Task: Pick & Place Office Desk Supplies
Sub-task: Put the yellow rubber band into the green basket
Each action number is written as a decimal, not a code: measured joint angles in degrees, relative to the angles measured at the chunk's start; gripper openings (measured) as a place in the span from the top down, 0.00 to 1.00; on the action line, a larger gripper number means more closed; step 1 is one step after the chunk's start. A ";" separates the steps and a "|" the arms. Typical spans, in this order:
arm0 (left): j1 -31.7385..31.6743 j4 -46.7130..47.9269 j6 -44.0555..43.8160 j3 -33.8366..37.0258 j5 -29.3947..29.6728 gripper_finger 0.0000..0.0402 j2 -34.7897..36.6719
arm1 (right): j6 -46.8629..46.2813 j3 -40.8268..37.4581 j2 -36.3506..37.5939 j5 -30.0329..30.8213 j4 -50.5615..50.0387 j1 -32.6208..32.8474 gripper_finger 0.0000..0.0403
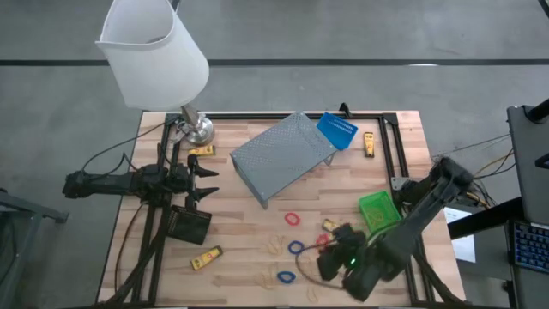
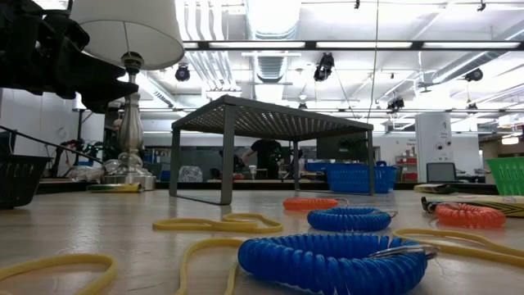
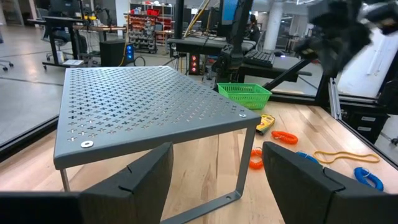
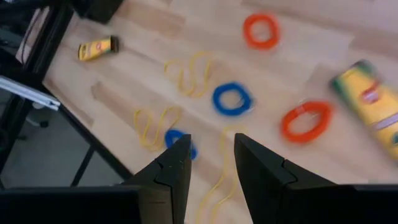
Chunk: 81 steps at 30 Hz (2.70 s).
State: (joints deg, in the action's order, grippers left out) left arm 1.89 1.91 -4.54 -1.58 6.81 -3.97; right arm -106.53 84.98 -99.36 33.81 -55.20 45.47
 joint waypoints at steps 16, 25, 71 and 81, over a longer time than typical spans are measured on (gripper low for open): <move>0.00 0.00 0.00 0.00 0.00 0.37 0.00 | -11.94 35.49 -29.13 -14.55 -19.02 -1.18 0.70; 0.02 0.00 0.00 0.00 -0.01 0.37 0.00 | -17.57 50.08 -40.96 -20.20 -29.68 -1.27 0.76; 0.00 0.00 0.00 0.00 0.00 0.37 0.00 | -1.10 43.55 -41.78 -26.94 -30.13 -7.66 0.73; 0.00 0.00 0.00 0.00 0.00 0.37 0.00 | 3.32 43.66 -36.05 -19.64 -24.74 -8.22 0.73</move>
State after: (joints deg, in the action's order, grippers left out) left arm 1.90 1.91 -4.54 -1.58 6.81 -3.97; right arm -103.22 128.64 -135.41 14.18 -79.94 37.26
